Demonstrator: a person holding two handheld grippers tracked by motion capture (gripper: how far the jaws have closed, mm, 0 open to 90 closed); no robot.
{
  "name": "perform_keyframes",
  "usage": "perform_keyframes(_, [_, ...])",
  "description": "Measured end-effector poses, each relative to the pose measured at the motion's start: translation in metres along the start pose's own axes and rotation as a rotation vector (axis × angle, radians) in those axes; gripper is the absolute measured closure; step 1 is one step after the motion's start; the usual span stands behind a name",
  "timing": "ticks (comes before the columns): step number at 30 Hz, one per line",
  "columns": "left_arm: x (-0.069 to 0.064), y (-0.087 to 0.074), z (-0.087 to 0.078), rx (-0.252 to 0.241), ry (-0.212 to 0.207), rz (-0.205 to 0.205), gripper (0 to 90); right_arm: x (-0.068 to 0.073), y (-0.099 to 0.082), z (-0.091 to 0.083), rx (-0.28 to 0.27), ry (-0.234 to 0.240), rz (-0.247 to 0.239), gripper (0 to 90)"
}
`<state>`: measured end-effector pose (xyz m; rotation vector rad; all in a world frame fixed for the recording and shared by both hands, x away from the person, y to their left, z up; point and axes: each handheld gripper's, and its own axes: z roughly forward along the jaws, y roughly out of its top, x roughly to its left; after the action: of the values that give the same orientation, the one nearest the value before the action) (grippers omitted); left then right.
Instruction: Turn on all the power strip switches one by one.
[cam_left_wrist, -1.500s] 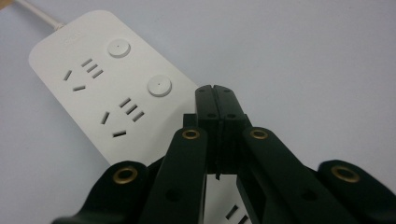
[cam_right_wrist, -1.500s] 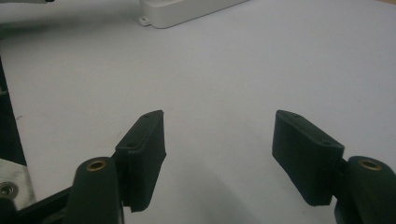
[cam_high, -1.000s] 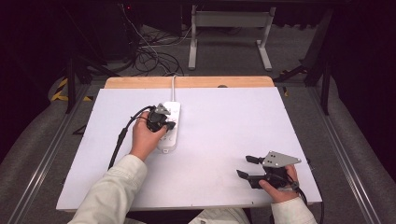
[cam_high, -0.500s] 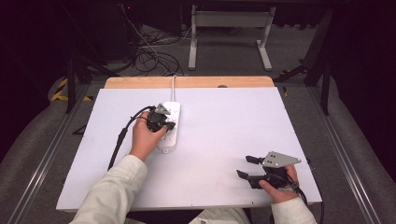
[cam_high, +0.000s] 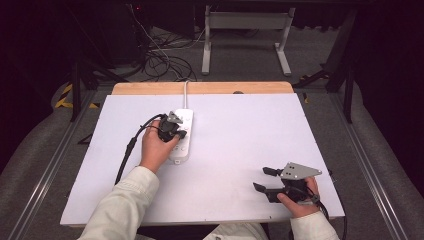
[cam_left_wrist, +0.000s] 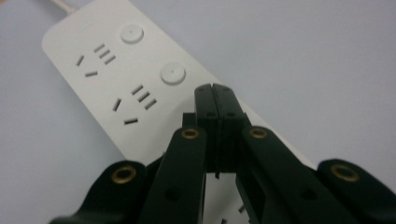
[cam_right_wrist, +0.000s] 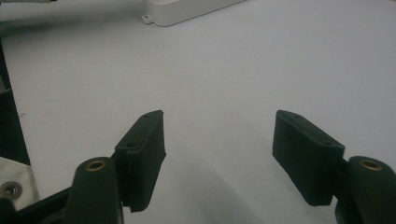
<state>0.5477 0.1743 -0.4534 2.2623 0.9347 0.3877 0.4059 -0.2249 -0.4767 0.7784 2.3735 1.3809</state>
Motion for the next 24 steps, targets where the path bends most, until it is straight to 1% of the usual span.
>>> perform_keyframes(2, [0.002, -0.001, 0.000, -0.008, -0.011, -0.012, 90.0, 0.000, 0.000, 0.000, 0.001, 0.001, -0.002, 35.4])
perform_keyframes(4, [0.000, -0.001, 0.000, -0.008, 0.005, 0.001, 90.0, 0.000, 0.000, 0.001, 0.002, 0.002, -0.001, 35.4])
perform_keyframes(7, [-0.002, -0.001, 0.000, -0.006, 0.011, 0.009, 90.0, 0.000, 0.000, 0.001, 0.003, 0.001, -0.001, 35.4])
perform_keyframes(10, [-0.005, 0.000, 0.000, -0.003, 0.027, 0.032, 90.0, 0.000, 0.000, 0.001, 0.004, 0.002, -0.001, 35.4])
perform_keyframes(11, [-0.006, 0.000, 0.000, 0.000, 0.047, 0.051, 90.0, 0.000, 0.000, 0.001, 0.004, 0.002, -0.001, 35.4])
perform_keyframes(13, [-0.010, 0.001, 0.001, 0.006, 0.066, 0.076, 90.0, 0.000, 0.000, 0.001, 0.005, 0.002, 0.000, 35.4])
perform_keyframes(14, [-0.010, 0.001, 0.001, 0.005, 0.068, 0.078, 90.0, 0.000, 0.000, 0.001, 0.006, 0.001, 0.000, 35.4])
perform_keyframes(18, [-0.008, 0.000, 0.000, 0.003, 0.054, 0.067, 90.0, 0.000, 0.000, 0.001, 0.005, 0.003, 0.000, 35.4])
perform_keyframes(21, [-0.010, 0.001, 0.001, 0.004, 0.068, 0.077, 90.0, 0.000, 0.000, 0.001, 0.006, 0.003, 0.001, 35.4])
perform_keyframes(24, [-0.011, 0.001, 0.001, 0.004, 0.070, 0.077, 90.0, 0.000, 0.000, 0.001, 0.006, 0.004, -0.001, 35.3])
